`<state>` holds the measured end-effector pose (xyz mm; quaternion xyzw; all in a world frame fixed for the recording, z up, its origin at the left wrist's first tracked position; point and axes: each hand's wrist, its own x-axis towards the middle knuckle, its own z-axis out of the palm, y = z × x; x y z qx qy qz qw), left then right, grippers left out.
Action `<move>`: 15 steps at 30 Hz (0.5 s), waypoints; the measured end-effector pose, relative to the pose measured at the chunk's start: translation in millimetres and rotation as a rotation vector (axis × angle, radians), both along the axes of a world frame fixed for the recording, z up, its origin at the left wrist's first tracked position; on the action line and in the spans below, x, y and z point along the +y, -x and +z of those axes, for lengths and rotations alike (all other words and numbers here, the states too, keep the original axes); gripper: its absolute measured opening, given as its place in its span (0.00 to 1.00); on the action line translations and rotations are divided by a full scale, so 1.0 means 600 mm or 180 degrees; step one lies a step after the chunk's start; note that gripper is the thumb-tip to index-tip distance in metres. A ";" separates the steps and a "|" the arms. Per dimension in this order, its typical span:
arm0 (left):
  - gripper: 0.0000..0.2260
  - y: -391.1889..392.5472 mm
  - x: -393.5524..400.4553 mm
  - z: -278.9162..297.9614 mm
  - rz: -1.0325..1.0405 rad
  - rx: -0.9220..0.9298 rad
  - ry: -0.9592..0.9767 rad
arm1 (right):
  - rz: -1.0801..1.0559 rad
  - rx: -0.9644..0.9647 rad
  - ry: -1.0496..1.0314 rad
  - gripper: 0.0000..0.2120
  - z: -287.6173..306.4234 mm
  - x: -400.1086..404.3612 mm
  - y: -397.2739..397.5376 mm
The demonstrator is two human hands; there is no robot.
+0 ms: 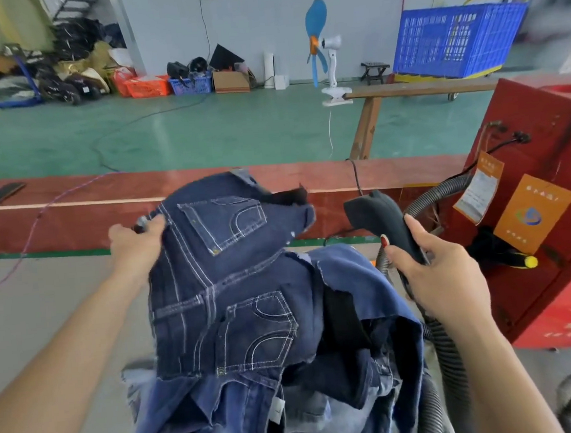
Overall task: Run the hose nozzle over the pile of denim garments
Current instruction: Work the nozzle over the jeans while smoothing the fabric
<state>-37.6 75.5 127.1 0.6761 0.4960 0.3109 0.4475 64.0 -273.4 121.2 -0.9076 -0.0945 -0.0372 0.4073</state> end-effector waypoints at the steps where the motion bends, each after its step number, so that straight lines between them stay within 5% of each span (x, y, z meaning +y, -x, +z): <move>1: 0.29 -0.001 -0.004 -0.016 0.0013 0.0467 -0.0405 | 0.0016 0.0024 0.0020 0.26 0.000 0.001 0.000; 4: 0.30 0.015 -0.083 -0.085 -0.1302 0.0566 -0.1307 | 0.0057 0.0113 0.0063 0.26 0.000 0.006 0.001; 7: 0.32 0.032 -0.174 -0.163 -0.2921 0.1221 -0.1142 | 0.0077 0.0117 0.0051 0.26 0.001 0.008 0.002; 9: 0.38 0.033 -0.206 -0.203 -0.2845 0.1792 -0.1712 | 0.0082 0.0129 0.0064 0.26 0.002 0.009 0.004; 15: 0.39 -0.001 -0.224 -0.200 -0.2107 0.1520 -0.2099 | 0.0103 0.0129 0.0135 0.26 0.002 0.005 0.002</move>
